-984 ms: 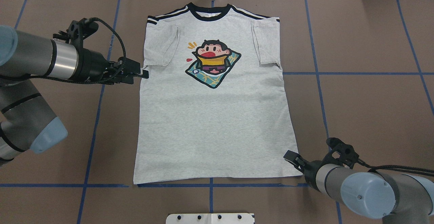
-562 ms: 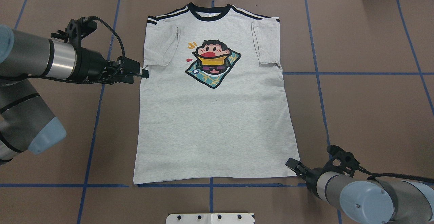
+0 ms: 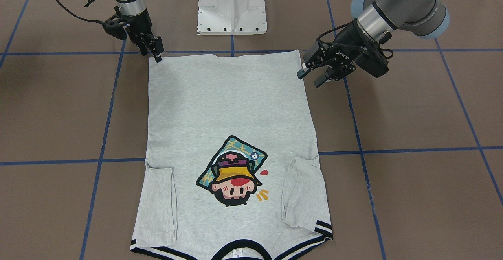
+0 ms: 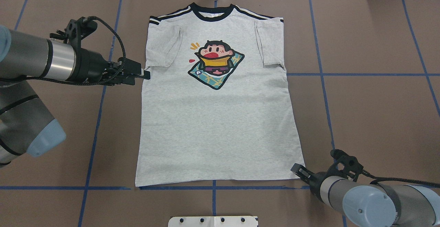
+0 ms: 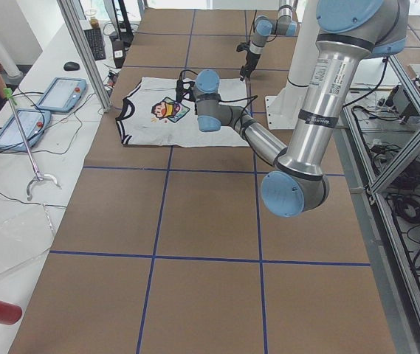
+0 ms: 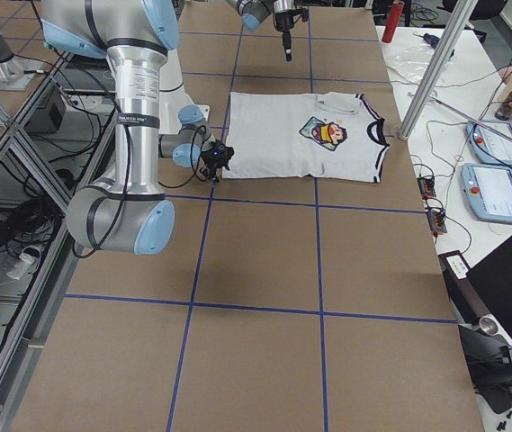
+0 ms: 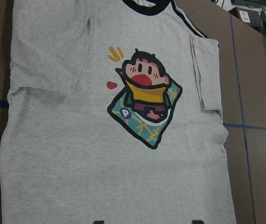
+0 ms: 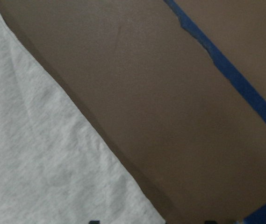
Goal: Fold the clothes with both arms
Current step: 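Lower both grippers to the two hem corners nearest the robot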
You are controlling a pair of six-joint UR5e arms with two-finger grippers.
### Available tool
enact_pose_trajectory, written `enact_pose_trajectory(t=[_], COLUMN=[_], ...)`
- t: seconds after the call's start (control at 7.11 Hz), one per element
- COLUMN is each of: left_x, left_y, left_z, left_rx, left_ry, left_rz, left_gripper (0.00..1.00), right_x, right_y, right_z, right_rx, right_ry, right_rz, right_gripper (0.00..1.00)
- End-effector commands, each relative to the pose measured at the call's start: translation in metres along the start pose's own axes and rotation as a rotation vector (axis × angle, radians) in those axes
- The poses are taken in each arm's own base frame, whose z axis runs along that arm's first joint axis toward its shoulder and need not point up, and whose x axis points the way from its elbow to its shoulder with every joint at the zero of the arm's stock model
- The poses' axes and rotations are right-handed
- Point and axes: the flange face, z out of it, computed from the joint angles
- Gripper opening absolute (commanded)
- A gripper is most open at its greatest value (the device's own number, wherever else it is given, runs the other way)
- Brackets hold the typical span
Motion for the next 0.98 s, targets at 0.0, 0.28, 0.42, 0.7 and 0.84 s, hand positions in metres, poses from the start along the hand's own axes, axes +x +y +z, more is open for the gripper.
enact_pose_trajectory(t=[0.0,0.28,0.42,0.7,0.84], left_x=[-0.005,-0.005,-0.005,0.004,0.005], left_y=[0.002,0.002,0.003,0.025,0.065], left_z=[-0.003,-0.003,-0.003,0.001,0.005], left_rx=[0.001,0.001,0.0,-0.039,-0.098], left_ry=[-0.006,-0.006,-0.006,0.01,0.009], left_rz=[-0.004,-0.004,-0.004,-0.123,-0.242], left_gripper=[0.7,0.7,0.71,0.71,0.71], right_x=[-0.001,-0.001,-0.001,-0.006,-0.006], right_y=[0.0,-0.001,0.0,-0.001,-0.001], right_z=[-0.001,-0.002,-0.002,-0.016,-0.021], right_rx=[0.001,0.0,-0.001,-0.017,-0.029], right_ry=[-0.004,-0.003,-0.003,-0.023,-0.022], right_rz=[0.001,0.001,0.0,0.009,0.01], right_gripper=[0.39,0.0,0.0,0.0,0.0])
